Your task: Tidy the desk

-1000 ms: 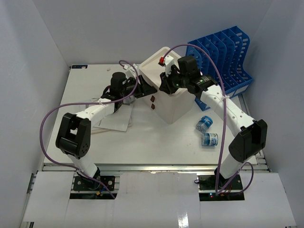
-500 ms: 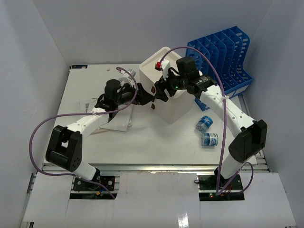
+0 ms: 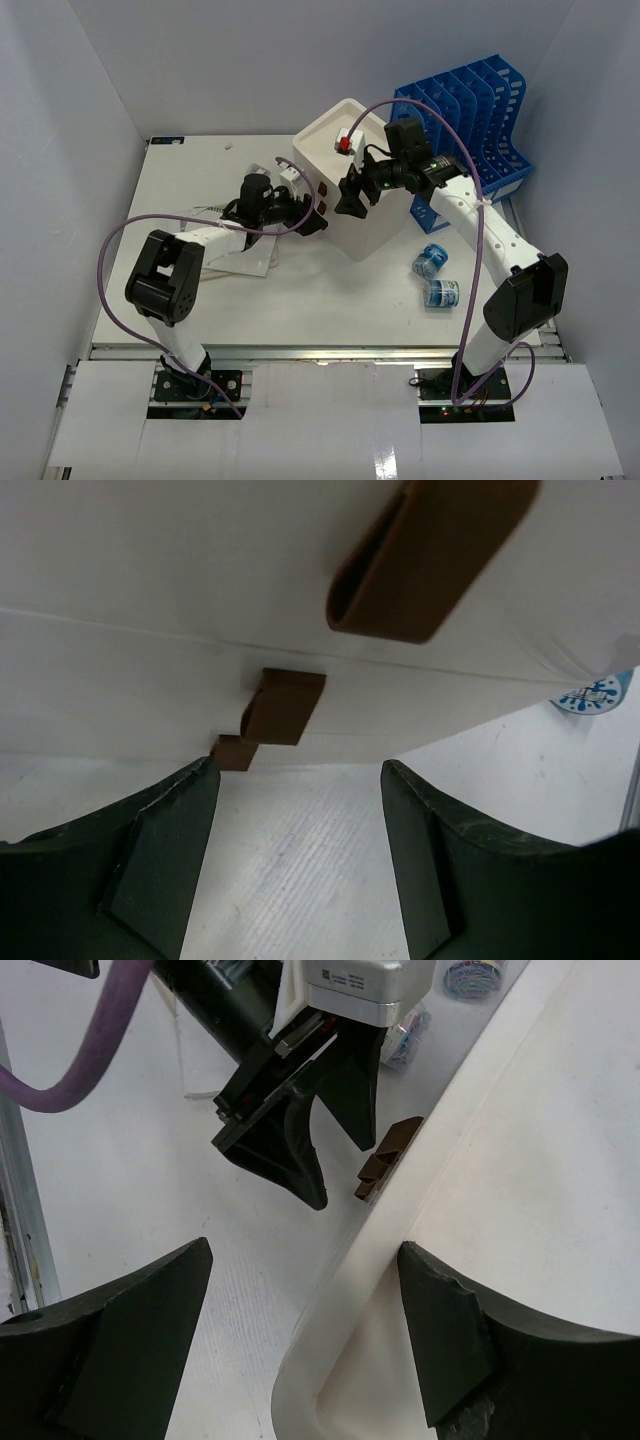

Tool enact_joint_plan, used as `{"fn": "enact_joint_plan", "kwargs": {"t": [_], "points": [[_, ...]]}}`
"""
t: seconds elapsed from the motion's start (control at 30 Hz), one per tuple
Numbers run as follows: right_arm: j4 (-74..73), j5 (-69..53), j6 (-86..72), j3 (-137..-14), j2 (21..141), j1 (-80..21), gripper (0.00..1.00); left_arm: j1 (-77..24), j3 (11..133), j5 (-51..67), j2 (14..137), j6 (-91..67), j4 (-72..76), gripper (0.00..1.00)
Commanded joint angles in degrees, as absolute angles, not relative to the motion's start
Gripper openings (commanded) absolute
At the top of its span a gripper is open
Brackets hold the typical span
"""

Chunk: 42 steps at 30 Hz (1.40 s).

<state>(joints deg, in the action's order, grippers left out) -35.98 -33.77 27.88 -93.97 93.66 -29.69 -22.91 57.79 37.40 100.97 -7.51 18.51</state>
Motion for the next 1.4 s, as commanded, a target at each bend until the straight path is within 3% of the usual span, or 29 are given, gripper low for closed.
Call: {"fn": "enact_joint_plan", "kwargs": {"t": [0.0,0.27,0.5,0.73,0.97,1.37], "points": [[-37.53,-36.57,29.0,-95.36,91.49,-29.53,0.81,-23.12,62.49,35.95,101.69,-3.16,19.78,0.74],[-37.44,-37.94,28.24,-95.27,91.92,-29.62,0.81,-23.04,63.88,34.26,103.39,-3.74,21.24,0.64],[-37.44,-37.54,27.77,-94.93,91.94,-29.62,0.8,-23.12,64.36,35.67,103.98,-5.96,20.74,0.34],[-37.44,-35.54,27.86,-93.26,91.24,-29.44,0.8,-23.12,56.36,35.26,97.37,-6.16,22.32,0.07],[-36.98,-33.13,27.52,-92.35,90.87,-28.14,0.79,-22.76,45.26,32.85,85.95,-6.93,23.06,0.02],[-37.21,-29.96,27.24,-92.94,90.5,-26.08,0.8,-22.6,44.19,33.1,79.23,-5.95,12.68,0.02]]}}
